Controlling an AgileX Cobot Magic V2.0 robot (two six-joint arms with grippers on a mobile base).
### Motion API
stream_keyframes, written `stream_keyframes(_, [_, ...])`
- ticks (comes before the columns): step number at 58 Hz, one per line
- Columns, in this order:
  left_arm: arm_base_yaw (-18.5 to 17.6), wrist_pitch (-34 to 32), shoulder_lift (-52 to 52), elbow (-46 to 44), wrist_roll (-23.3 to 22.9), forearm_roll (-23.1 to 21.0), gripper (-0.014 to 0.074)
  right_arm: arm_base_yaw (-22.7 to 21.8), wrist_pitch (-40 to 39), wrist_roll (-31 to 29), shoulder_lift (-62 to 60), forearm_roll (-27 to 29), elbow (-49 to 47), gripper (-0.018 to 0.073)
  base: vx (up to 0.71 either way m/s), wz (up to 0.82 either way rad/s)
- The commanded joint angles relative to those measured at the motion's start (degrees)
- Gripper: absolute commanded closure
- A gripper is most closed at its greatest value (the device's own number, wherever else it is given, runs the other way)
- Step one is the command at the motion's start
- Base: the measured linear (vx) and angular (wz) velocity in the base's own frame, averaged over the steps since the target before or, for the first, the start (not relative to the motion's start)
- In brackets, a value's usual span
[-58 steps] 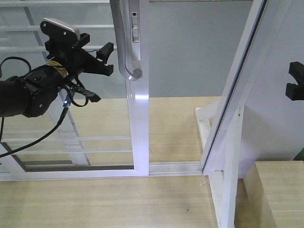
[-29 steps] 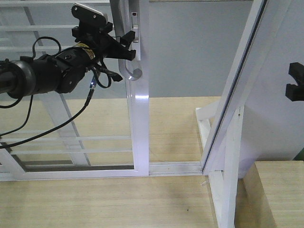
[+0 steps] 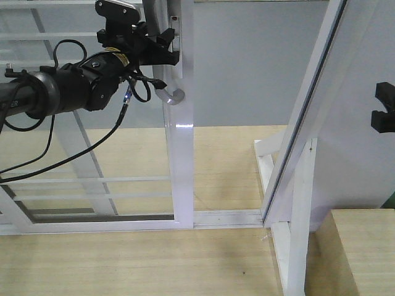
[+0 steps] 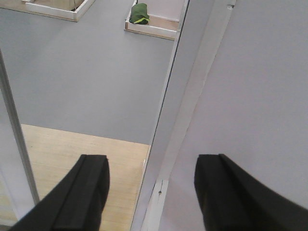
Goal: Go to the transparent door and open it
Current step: 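Reach the left gripper to the sliding panel's frame beside the handle and grip it, then push the gripped panel with the left gripper, sliding it farther open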
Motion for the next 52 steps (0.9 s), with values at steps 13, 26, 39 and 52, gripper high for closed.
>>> stream_keyframes(13, [0.17, -5.18, -3.59, -2.01, 0.03, -10.08, 0.0506, -0.39, -4.23, -0.09, -0.52, -0.4, -1.57, 0.0104, 0.0, 0.0])
stream_keyframes(26, [2.53, -5.42, -3.7, -2.01, 0.03, -11.41, 0.0584, -0.39, -4.1, -0.09, -0.52, -0.4, -1.57, 0.0104, 0.0, 0.0])
stream_keyframes(39, [4.73, -5.19, -4.82, -2.01, 0.42, -11.41, 0.0587, -0.39, -4.16, -0.09, -0.52, -0.4, -1.57, 0.0104, 0.0, 0.0])
stream_keyframes(52, [6.66, -4.67, -5.73, -1.93, 0.48, -11.41, 0.0585, -0.39, -4.21, -0.09, -0.52, -0.4, -1.57, 0.0104, 0.0, 0.0])
